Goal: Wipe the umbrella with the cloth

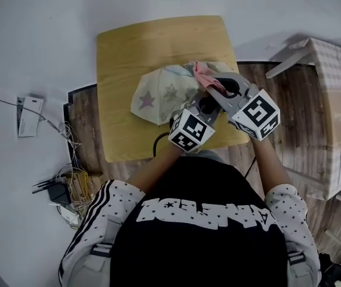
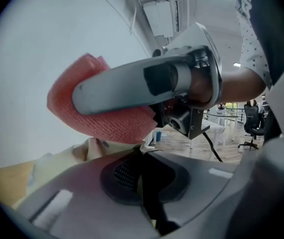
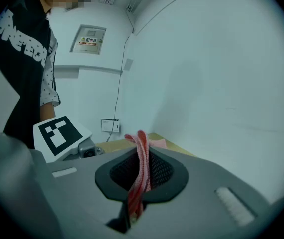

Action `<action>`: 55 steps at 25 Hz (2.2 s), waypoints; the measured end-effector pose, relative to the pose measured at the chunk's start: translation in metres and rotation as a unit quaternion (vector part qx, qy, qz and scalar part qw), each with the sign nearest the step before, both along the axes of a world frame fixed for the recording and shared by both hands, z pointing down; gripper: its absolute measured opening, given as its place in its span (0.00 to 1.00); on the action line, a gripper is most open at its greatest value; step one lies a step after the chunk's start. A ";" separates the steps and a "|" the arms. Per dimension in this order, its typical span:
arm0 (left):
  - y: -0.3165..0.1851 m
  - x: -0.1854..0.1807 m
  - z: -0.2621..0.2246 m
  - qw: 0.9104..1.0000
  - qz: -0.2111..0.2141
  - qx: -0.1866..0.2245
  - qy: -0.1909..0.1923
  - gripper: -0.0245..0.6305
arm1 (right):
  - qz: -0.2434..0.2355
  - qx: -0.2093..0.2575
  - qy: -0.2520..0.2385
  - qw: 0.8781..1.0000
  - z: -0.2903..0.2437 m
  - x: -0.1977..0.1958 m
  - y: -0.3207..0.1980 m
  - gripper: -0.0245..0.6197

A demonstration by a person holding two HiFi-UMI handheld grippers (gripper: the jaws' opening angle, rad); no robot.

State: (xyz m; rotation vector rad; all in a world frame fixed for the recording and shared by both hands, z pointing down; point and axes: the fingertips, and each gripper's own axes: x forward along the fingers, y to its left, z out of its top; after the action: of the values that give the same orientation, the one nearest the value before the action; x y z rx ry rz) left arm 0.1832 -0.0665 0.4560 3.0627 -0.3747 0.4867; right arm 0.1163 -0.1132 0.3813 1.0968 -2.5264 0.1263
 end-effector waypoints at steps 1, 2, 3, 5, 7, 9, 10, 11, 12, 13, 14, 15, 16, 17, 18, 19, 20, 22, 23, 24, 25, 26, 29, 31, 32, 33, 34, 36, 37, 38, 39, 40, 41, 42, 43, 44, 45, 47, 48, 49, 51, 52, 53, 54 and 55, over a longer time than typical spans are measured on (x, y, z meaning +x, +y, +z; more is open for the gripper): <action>0.000 0.000 0.002 1.000 0.002 -0.004 0.000 0.04 | -0.004 -0.006 0.007 1.000 0.005 -0.002 -0.002 0.07; 0.000 0.000 0.004 1.000 0.004 -0.009 0.000 0.04 | -0.007 -0.012 0.014 1.000 0.011 -0.002 -0.004 0.07; 0.000 0.000 0.006 1.000 0.007 -0.013 0.001 0.04 | -0.010 -0.018 0.022 1.000 0.017 -0.003 -0.006 0.07; 0.001 0.001 0.009 1.000 0.013 -0.022 0.004 0.04 | -0.013 -0.030 0.037 0.999 0.029 -0.002 -0.008 0.07; 0.003 -0.001 0.011 0.999 0.019 -0.031 0.004 0.04 | -0.016 -0.042 0.048 0.998 0.040 -0.001 -0.009 0.07; 0.004 -0.004 0.014 0.999 0.022 -0.037 0.002 0.04 | -0.018 -0.050 0.057 0.997 0.050 0.000 -0.010 0.07; 0.004 -0.007 0.014 0.999 0.021 -0.038 0.001 0.04 | -0.018 -0.054 0.060 0.997 0.054 0.000 -0.011 0.07; 0.005 -0.010 0.015 0.999 0.020 -0.039 0.002 0.04 | -0.019 -0.056 0.063 0.996 0.057 0.001 -0.012 0.07; 0.005 -0.013 0.015 0.999 0.020 -0.041 0.003 0.04 | -0.020 -0.059 0.066 0.996 0.061 0.001 -0.013 0.07; 0.006 -0.016 0.016 0.999 0.019 -0.044 0.003 0.04 | -0.020 -0.062 0.069 0.995 0.064 0.001 -0.014 0.07; 0.008 -0.019 0.016 0.999 0.019 -0.047 0.004 0.04 | -0.022 -0.066 0.073 0.995 0.069 0.001 -0.015 0.07; 0.009 -0.023 0.017 0.999 0.019 -0.050 0.004 0.04 | -0.023 -0.071 0.078 0.994 0.073 0.002 -0.015 0.07; 0.010 -0.026 0.018 0.998 0.017 -0.054 0.005 0.04 | -0.024 -0.076 0.082 0.993 0.078 0.002 -0.015 0.07; 0.010 -0.030 0.019 0.998 0.015 -0.059 0.005 0.04 | -0.025 -0.080 0.083 0.993 0.081 0.002 -0.015 0.07; 0.010 -0.033 0.018 0.998 0.011 -0.064 0.007 0.04 | -0.025 -0.083 0.082 0.993 0.084 0.002 -0.016 0.07; 0.010 -0.036 0.016 0.998 0.006 -0.068 0.010 0.05 | -0.026 -0.086 0.081 0.993 0.086 0.002 -0.016 0.07; 0.010 -0.039 0.014 0.997 0.002 -0.070 0.012 0.06 | -0.028 -0.088 0.082 0.992 0.089 0.001 -0.016 0.07; 0.011 -0.044 0.013 0.997 -0.003 -0.072 0.012 0.09 | -0.031 -0.091 0.089 0.991 0.094 0.000 -0.016 0.07; 0.012 -0.046 0.014 0.997 -0.004 -0.072 0.011 0.09 | -0.033 -0.092 0.092 0.991 0.096 -0.001 -0.016 0.07; 0.013 -0.049 0.015 0.997 -0.006 -0.072 0.010 0.09 | -0.033 -0.093 0.092 0.991 0.098 -0.001 -0.016 0.07; 0.015 -0.051 0.017 0.997 -0.008 -0.071 0.010 0.09 | -0.033 -0.094 0.091 0.991 0.098 -0.002 -0.017 0.07; 0.016 -0.054 0.018 0.997 -0.011 -0.071 0.011 0.10 | -0.032 -0.094 0.091 0.991 0.099 -0.002 -0.018 0.07; 0.016 -0.066 0.016 0.997 -0.023 -0.069 0.016 0.11 | -0.031 -0.096 0.096 0.990 0.104 0.001 -0.020 0.07; 0.012 -0.081 0.015 0.996 -0.043 -0.069 0.023 0.12 | -0.032 -0.097 0.100 0.990 0.106 0.002 -0.020 0.07; 0.008 -0.090 0.016 0.995 -0.060 -0.071 0.025 0.12 | -0.032 -0.097 0.103 0.989 0.107 0.002 -0.020 0.07; 0.002 -0.101 0.019 0.994 -0.079 -0.073 0.024 0.12 | -0.031 -0.096 0.109 0.989 0.109 0.004 -0.020 0.07; -0.004 -0.111 0.023 0.992 -0.100 -0.077 0.022 0.11 | -0.029 -0.096 0.115 0.988 0.111 0.006 -0.020 0.07; -0.014 -0.130 0.031 0.987 -0.135 -0.084 0.013 0.12 | -0.022 -0.098 0.128 0.987 0.116 0.010 -0.020 0.07; -0.018 -0.136 0.033 0.985 -0.147 -0.086 0.010 0.11 | -0.018 -0.099 0.133 0.986 0.118 0.012 -0.020 0.07; -0.021 -0.141 0.035 0.984 -0.155 -0.086 0.009 0.11 | -0.015 -0.101 0.137 0.985 0.120 0.013 -0.019 0.07; -0.024 -0.144 0.035 0.983 -0.161 -0.085 0.009 0.11 | -0.013 -0.103 0.138 0.985 0.122 0.014 -0.019 0.07; -0.026 -0.145 0.035 0.983 -0.164 -0.084 0.010 0.11 | -0.011 -0.105 0.134 0.985 0.122 0.014 -0.019 0.07; -0.027 -0.145 0.034 0.983 -0.166 -0.084 0.011 0.11 | -0.009 -0.106 0.127 0.986 0.121 0.013 -0.018 0.07; -0.028 -0.144 0.034 0.983 -0.164 -0.084 0.011 0.11 | -0.008 -0.105 0.120 0.987 0.119 0.013 -0.018 0.07; -0.028 -0.141 0.034 0.983 -0.161 -0.083 0.011 0.11 | -0.007 -0.102 0.112 0.988 0.115 0.012 -0.018 0.07; -0.027 -0.137 0.033 0.984 -0.157 -0.082 0.011 0.11 | -0.006 -0.097 0.104 0.990 0.110 0.012 -0.018 0.07; -0.027 -0.133 0.032 0.985 -0.152 -0.081 0.012 0.11 | -0.004 -0.090 0.093 0.992 0.103 0.011 -0.018 0.07; -0.025 -0.124 0.029 0.986 -0.144 -0.079 0.015 0.11 | 0.003 -0.075 0.065 0.995 0.087 0.009 -0.018 0.07; -0.025 -0.121 0.028 0.987 -0.140 -0.078 0.017 0.11 | 0.006 -0.068 0.052 0.996 0.079 0.008 -0.017 0.07; -0.024 -0.118 0.027 0.987 -0.137 -0.078 0.019 0.11 | 0.007 -0.062 0.042 0.997 0.073 0.008 -0.017 0.07; -0.022 -0.112 0.024 0.988 -0.130 -0.077 0.024 0.11 | 0.007 -0.051 0.036 0.998 0.064 0.007 -0.015 0.07; -0.021 -0.109 0.022 0.989 -0.126 -0.077 0.026 0.11 | 0.007 -0.046 0.034 0.998 0.060 0.006 -0.015 0.07; -0.020 -0.106 0.021 0.989 -0.123 -0.077 0.028 0.11 | 0.008 -0.041 0.032 0.999 0.056 0.006 -0.015 0.07; -0.019 -0.103 0.021 0.990 -0.119 -0.076 0.029 0.11 | 0.010 -0.037 0.027 0.999 0.052 0.006 -0.015 0.07; -0.018 -0.101 0.020 0.990 -0.116 -0.077 0.030 0.11 | 0.012 -0.033 0.021 0.999 0.047 0.005 -0.016 0.07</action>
State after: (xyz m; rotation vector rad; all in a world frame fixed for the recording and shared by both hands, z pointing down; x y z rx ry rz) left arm 0.0819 -0.0841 0.4763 2.8292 -0.6496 0.3911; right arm 0.1217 -0.1292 0.4281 1.0935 -2.4545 0.1893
